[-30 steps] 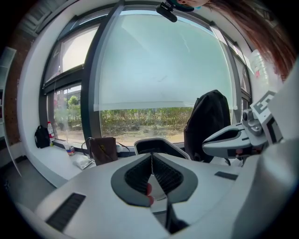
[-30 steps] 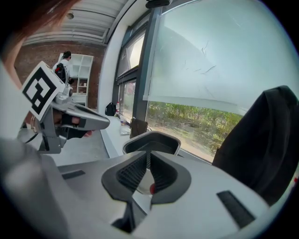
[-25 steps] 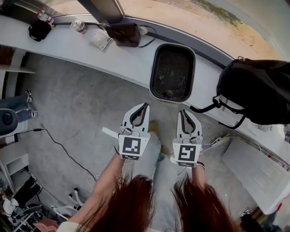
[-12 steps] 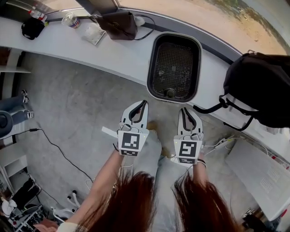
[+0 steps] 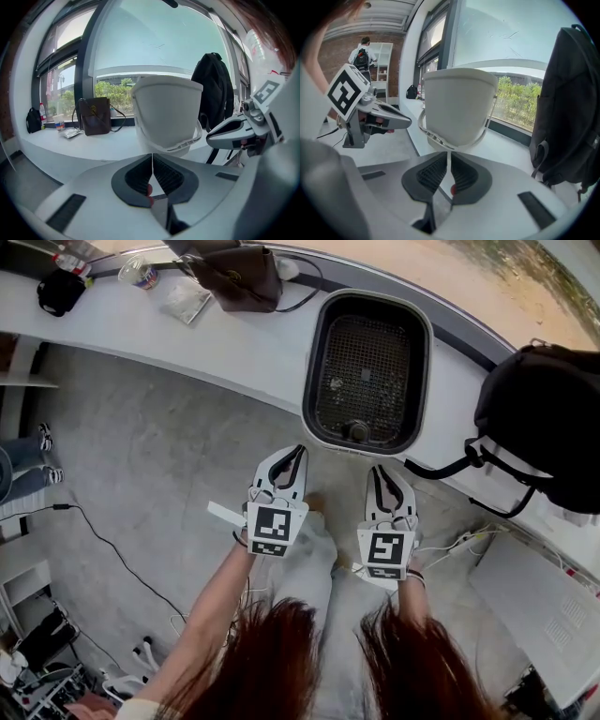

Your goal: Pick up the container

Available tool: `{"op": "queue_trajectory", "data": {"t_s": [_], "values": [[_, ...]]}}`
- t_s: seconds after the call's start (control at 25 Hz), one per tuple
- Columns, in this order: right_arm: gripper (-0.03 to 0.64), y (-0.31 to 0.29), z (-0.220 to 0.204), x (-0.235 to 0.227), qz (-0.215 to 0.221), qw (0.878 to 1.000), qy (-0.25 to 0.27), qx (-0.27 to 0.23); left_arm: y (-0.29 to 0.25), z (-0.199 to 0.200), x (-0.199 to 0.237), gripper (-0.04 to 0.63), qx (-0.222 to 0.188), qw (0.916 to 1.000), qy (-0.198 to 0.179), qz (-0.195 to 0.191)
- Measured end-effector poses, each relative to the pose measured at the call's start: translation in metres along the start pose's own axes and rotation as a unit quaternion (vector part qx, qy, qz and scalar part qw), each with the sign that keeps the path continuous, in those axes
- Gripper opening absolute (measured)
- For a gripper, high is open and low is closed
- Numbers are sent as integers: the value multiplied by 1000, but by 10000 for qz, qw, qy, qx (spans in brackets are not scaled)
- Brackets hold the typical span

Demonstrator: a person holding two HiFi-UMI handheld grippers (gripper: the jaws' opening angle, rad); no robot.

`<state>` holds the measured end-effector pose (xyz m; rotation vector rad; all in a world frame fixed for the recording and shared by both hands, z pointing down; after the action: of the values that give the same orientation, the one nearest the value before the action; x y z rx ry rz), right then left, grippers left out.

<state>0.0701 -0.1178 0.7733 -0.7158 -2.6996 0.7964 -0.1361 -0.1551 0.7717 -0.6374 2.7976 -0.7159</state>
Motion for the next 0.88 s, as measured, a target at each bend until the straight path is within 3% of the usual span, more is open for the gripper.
{"op": "queue_trajectory", "data": {"t_s": [0.4, 0.88], "values": [[26, -31, -19, -7, -64, 10000, 43, -24, -31, -28, -1, 18, 13, 9998, -128, -136], [26, -44, -13, -13, -144, 9998, 51, -158, -52, -24, 0, 18, -133, 9992, -274, -255]]}}
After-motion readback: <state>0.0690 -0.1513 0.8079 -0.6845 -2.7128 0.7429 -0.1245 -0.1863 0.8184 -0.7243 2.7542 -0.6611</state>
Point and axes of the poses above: the fingertips, and each gripper's own axes: y backward along the fingers, x to its left, z out of its top, the point moved 10 cm from there along y, backward along the fingers, and after that the axes turned 5 degrees about z, right-handed, at the moved point
